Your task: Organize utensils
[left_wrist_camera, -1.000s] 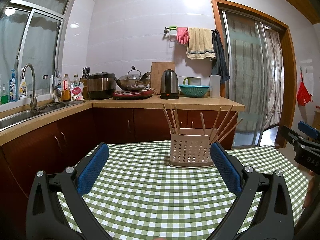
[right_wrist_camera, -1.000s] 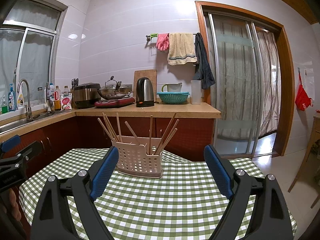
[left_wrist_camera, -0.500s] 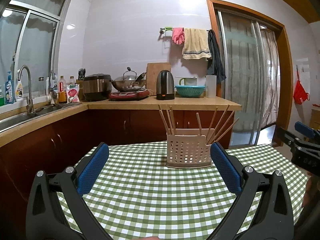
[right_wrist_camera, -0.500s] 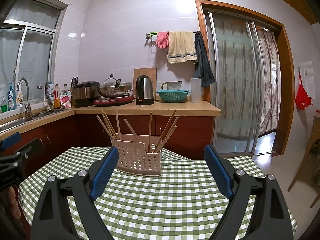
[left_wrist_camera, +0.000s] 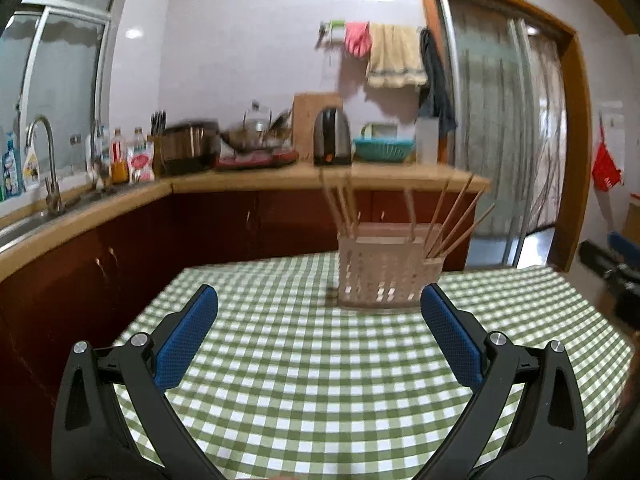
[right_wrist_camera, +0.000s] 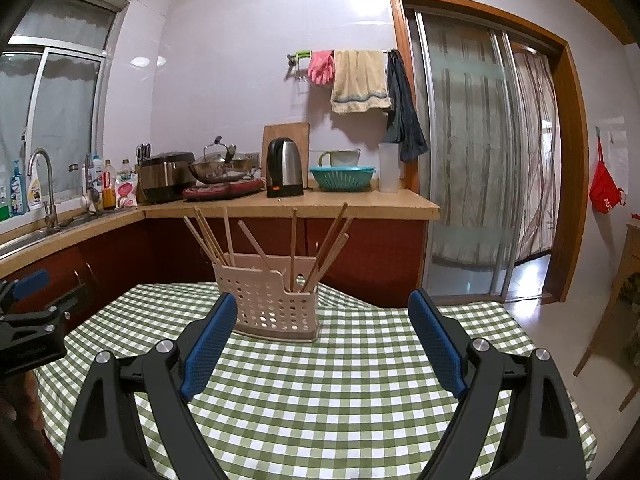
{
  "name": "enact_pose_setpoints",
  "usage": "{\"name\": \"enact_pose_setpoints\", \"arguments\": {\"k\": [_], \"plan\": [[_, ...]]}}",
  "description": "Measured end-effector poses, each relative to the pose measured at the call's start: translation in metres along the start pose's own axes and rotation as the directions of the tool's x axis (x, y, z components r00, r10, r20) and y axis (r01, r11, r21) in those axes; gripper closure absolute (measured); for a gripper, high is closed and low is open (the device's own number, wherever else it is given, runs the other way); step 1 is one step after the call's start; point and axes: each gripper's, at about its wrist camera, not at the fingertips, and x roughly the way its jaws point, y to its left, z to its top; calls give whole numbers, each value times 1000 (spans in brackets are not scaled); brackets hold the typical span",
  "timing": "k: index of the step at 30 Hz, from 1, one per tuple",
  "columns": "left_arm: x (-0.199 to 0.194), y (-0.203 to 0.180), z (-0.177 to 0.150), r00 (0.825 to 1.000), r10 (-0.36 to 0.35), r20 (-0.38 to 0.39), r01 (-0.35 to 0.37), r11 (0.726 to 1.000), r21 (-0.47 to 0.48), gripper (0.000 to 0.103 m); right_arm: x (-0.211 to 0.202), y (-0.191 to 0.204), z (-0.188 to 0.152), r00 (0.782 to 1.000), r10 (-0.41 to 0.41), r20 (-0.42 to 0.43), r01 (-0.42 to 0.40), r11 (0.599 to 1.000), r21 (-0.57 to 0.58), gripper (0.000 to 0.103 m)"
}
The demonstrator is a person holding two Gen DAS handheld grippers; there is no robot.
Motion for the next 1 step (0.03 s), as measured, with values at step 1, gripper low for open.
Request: {"name": "enact_pose_setpoints", "arguments": {"k": [1], "plan": [[9,3,-3,1000,-2,-25,2,1000,-8,4,4,0,-2,1000,-5,-9,5,1000,-1,18]]}}
